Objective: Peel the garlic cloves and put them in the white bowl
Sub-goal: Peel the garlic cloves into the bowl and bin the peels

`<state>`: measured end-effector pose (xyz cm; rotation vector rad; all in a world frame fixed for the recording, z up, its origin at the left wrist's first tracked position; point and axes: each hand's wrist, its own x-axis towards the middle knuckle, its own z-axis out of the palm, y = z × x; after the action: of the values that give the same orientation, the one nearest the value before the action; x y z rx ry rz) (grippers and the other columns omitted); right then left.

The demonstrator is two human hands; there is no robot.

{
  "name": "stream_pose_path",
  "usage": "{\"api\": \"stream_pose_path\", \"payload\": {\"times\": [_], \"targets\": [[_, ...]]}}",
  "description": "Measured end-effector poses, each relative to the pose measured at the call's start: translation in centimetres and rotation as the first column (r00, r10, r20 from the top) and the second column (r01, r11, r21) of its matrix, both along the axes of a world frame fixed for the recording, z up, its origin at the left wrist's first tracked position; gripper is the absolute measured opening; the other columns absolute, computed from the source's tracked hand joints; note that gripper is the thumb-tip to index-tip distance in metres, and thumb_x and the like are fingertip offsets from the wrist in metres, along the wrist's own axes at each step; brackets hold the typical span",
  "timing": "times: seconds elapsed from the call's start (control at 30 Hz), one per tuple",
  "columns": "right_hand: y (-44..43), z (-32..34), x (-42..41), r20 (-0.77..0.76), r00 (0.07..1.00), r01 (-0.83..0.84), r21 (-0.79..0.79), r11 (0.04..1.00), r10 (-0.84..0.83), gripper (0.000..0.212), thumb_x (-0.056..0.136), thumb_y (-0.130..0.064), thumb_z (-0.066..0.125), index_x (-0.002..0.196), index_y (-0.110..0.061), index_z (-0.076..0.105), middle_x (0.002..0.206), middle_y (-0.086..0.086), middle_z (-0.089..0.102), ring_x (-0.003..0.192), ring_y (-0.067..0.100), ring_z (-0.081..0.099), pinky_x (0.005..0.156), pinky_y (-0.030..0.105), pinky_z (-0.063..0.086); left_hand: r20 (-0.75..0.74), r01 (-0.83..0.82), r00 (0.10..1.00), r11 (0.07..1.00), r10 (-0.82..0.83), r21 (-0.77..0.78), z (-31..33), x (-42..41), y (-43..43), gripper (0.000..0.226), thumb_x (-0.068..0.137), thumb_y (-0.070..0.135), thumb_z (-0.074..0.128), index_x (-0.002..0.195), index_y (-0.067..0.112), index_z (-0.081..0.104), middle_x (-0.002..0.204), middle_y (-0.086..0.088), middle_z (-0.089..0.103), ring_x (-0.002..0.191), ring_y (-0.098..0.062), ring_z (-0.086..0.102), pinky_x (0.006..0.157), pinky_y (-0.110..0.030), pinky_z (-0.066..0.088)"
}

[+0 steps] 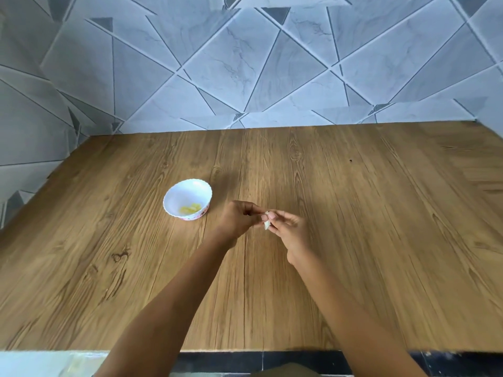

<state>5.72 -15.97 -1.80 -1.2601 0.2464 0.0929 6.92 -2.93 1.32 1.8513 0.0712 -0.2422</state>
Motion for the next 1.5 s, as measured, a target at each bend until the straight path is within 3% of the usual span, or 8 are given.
{"api": "stream_pose_path", "payload": {"times": [0.1, 0.53, 0.67, 0.8, 0.9, 1.0, 1.1, 1.5], "targets": [[0.4, -0.5, 0.0, -0.031, 0.997, 0.074, -0.001, 0.997, -0.074, 0.011, 0.084, -0.006, 0.066, 0.094, -0.006, 0.069, 0.081, -0.002, 0.069, 0.077, 0.005, 0.067, 0.067, 0.016, 0.055, 0.016, -0.107, 0.994, 0.991, 0.106, 0.08, -0.5, -0.3, -1.0, 0.01, 0.08, 0.005, 0.072, 0.089, 0.0, 0.071, 0.087, -0.017, 0.071, 0.086, -0.031, 0.069, 0.084, -0.043, 0.056], [1.3, -0.7, 0.6, -0.126, 0.975, 0.177, -0.053, 0.983, -0.182, 0.009, 0.085, -0.002, 0.065, 0.093, 0.0, 0.069, 0.084, 0.005, 0.069, 0.076, 0.009, 0.066, 0.065, 0.018, 0.053, 0.179, -0.281, 0.954, 0.927, 0.241, 0.249, -1.4, -0.7, -2.3, 0.005, 0.081, 0.007, 0.07, 0.085, 0.008, 0.072, 0.079, -0.004, 0.071, 0.073, -0.014, 0.067, 0.066, -0.022, 0.053], [1.0, -0.4, 0.4, -0.15, 0.981, 0.122, 0.009, 0.992, -0.119, 0.005, 0.086, -0.005, 0.064, 0.087, -0.003, 0.069, 0.085, 0.007, 0.069, 0.084, 0.014, 0.066, 0.064, 0.017, 0.055, 0.019, -0.275, 0.961, 0.958, 0.277, -0.083, -1.8, -1.5, -1.2, 0.002, 0.084, 0.007, 0.069, 0.082, 0.007, 0.068, 0.073, -0.004, 0.066, 0.063, -0.01, 0.062, 0.054, -0.016, 0.049], [0.0, 0.2, 0.4, -0.158, 0.986, 0.07, 0.065, 0.995, -0.058, 0.007, 0.087, -0.009, 0.064, 0.089, -0.005, 0.068, 0.088, 0.004, 0.067, 0.084, 0.011, 0.064, 0.062, 0.015, 0.055, -0.165, -0.241, 0.968, 0.892, 0.191, -0.383, -1.3, -1.6, 0.0, 0.006, 0.089, 0.007, 0.062, 0.083, 0.008, 0.061, 0.074, -0.008, 0.06, 0.068, -0.015, 0.06, 0.073, -0.027, 0.052], [-0.2, -0.2, 0.2, -0.032, 0.998, 0.047, -0.168, 0.985, -0.053, 0.018, 0.086, -0.016, 0.066, 0.101, -0.006, 0.069, 0.085, 0.003, 0.067, 0.072, 0.008, 0.062, 0.064, 0.018, 0.056, -0.204, -0.236, 0.966, 0.871, 0.161, -0.431, -0.9, -1.7, 0.6, 0.008, 0.091, 0.007, 0.059, 0.084, 0.009, 0.061, 0.079, -0.007, 0.065, 0.075, -0.015, 0.066, 0.078, -0.029, 0.056], [-0.2, -0.5, 0.6, 0.172, 0.985, 0.073, -0.577, 0.814, 0.033, 0.026, 0.084, -0.021, 0.07, 0.105, -0.006, 0.07, 0.085, 0.007, 0.071, 0.074, 0.014, 0.064, 0.071, 0.027, 0.054, -0.197, -0.236, 0.966, 0.878, 0.166, -0.418, -0.5, -2.2, 1.4, 0.008, 0.092, 0.009, 0.058, 0.084, 0.008, 0.06, 0.077, -0.008, 0.067, 0.072, -0.015, 0.066, 0.072, -0.027, 0.057], [0.2, -0.8, 0.9, 0.262, 0.952, 0.102, -0.758, 0.645, 0.157, 0.029, 0.08, -0.02, 0.074, 0.103, -0.002, 0.069, 0.089, 0.008, 0.072, 0.08, 0.016, 0.065, 0.068, 0.02, 0.044, -0.139, -0.219, 0.973, 0.921, 0.183, -0.321, -0.3, -3.2, 2.3, 0.009, 0.091, 0.013, 0.06, 0.085, 0.006, 0.061, 0.073, -0.009, 0.064, 0.058, -0.012, 0.061, 0.057, -0.021, 0.051], [0.8, 0.2, -2.8, 0.479, 0.839, 0.379, -0.855, 0.355, 0.258, 0.018, 0.085, -0.005, 0.063, 0.1, -0.01, 0.072, 0.087, 0.006, 0.073, 0.069, 0.025, 0.067, 0.056, 0.025, 0.045, -0.012, -0.204, 0.979, 0.978, 0.204, -0.029, 0.5, -7.6, 5.8, 0.014, 0.082, 0.003, 0.068, 0.096, 0.003, 0.071, 0.08, -0.005, 0.068, 0.066, -0.004, 0.062, 0.055, -0.008, 0.046]]}}
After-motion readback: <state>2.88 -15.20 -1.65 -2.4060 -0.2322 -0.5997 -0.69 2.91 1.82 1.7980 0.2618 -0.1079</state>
